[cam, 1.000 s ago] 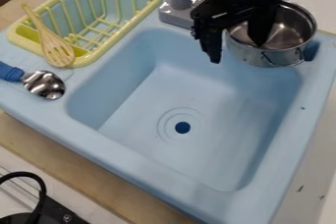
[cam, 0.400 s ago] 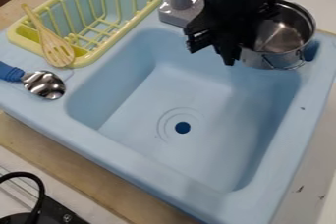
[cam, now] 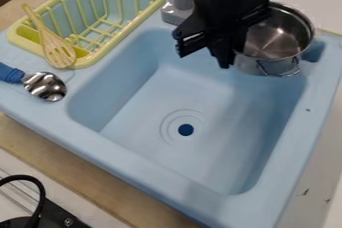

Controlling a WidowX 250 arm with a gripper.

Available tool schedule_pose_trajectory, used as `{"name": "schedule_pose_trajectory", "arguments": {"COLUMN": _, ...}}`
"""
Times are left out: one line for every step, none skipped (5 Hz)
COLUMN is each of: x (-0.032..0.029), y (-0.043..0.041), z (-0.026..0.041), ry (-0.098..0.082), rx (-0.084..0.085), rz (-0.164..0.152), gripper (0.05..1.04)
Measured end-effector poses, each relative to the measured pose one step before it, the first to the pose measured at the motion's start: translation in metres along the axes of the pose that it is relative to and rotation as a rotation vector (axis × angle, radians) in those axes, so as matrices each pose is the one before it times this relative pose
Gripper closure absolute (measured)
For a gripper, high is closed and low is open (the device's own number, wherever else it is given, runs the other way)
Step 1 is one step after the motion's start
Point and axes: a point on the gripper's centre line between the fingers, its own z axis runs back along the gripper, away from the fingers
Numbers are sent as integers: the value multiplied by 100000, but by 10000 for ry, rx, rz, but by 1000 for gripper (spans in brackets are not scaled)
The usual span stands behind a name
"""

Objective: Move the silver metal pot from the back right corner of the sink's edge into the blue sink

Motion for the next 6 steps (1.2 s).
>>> {"name": "schedule_pose_trajectory", "arguments": {"x": -900, "y": 1749, "z": 1422, "ry": -179, "rx": 83, "rz": 266, "gripper": 1027}}
{"name": "schedule_pose_trajectory", "arguments": {"x": -511, "y": 2172, "z": 1036, "ry": -194, "rx": 164, "rz": 437, "gripper": 1027}}
{"name": "schedule_pose_trajectory", "arguments": {"x": -370, "y": 2285, "z": -565, "ry": 201, "rx": 482, "rz": 357, "gripper": 1027}}
{"name": "schedule_pose_trajectory", "arguments": {"x": -293, "y": 2008, "z": -1401, "ry": 204, "rx": 495, "rz": 148, "gripper": 1027}}
{"name": "schedule_pose_trajectory", "arguments": {"x": 405, "y": 1344, "z": -1408, "ry": 149, "rx": 258, "rz": 472, "gripper": 1027}}
{"name": "schedule_pose_trajectory", "arguments": {"x": 1310, "y": 1431, "z": -1498, "ry": 9, "rx": 321, "rz": 637, "gripper": 1027}}
